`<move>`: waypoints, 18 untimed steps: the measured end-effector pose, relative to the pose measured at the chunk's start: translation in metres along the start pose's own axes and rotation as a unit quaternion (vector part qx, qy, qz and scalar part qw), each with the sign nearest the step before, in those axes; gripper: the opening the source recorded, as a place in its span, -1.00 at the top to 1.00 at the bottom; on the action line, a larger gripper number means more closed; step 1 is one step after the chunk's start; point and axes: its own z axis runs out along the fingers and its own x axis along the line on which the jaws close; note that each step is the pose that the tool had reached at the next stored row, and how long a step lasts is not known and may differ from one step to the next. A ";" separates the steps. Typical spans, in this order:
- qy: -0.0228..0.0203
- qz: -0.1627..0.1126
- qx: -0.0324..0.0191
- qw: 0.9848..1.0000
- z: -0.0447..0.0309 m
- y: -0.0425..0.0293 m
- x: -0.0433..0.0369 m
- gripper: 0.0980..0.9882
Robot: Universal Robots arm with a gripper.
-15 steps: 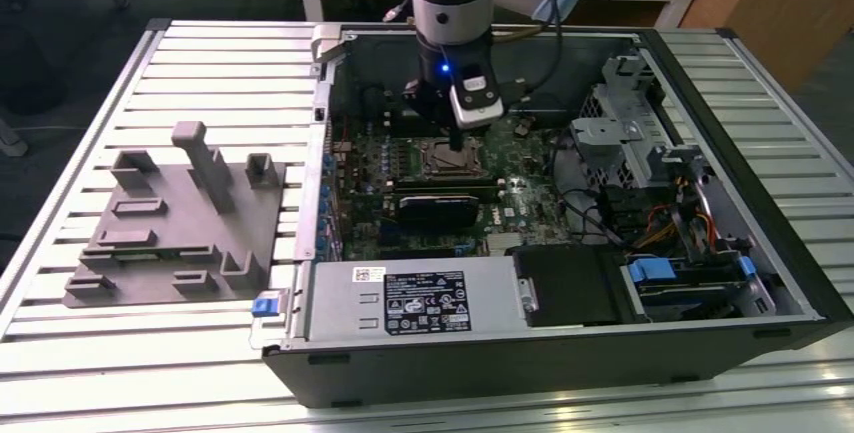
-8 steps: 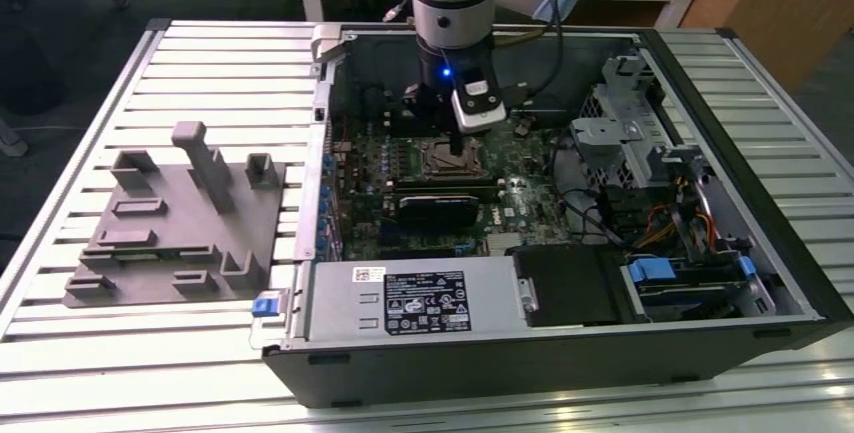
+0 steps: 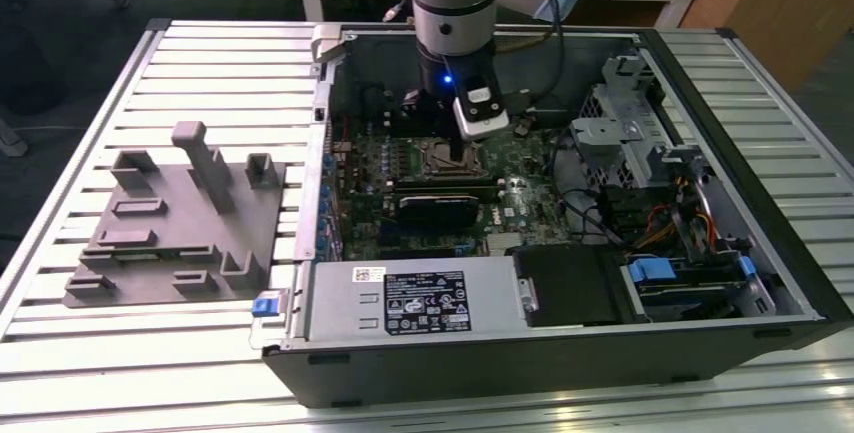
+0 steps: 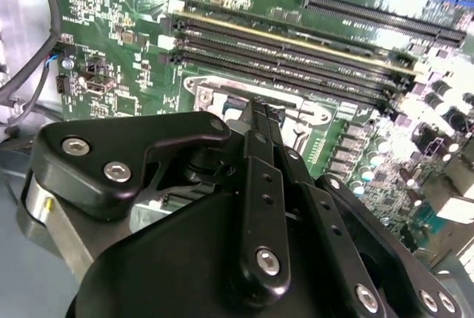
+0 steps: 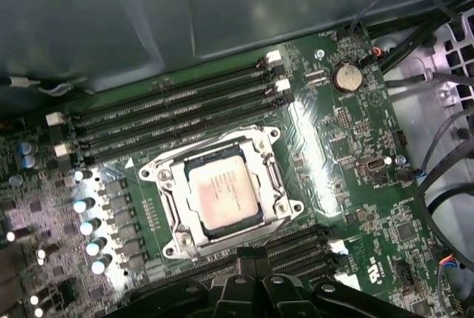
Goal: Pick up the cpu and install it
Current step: 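Install the second cpu locking lever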
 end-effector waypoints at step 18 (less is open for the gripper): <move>0.010 -0.059 -0.002 0.998 0.0070 -0.0085 -0.0005 0.98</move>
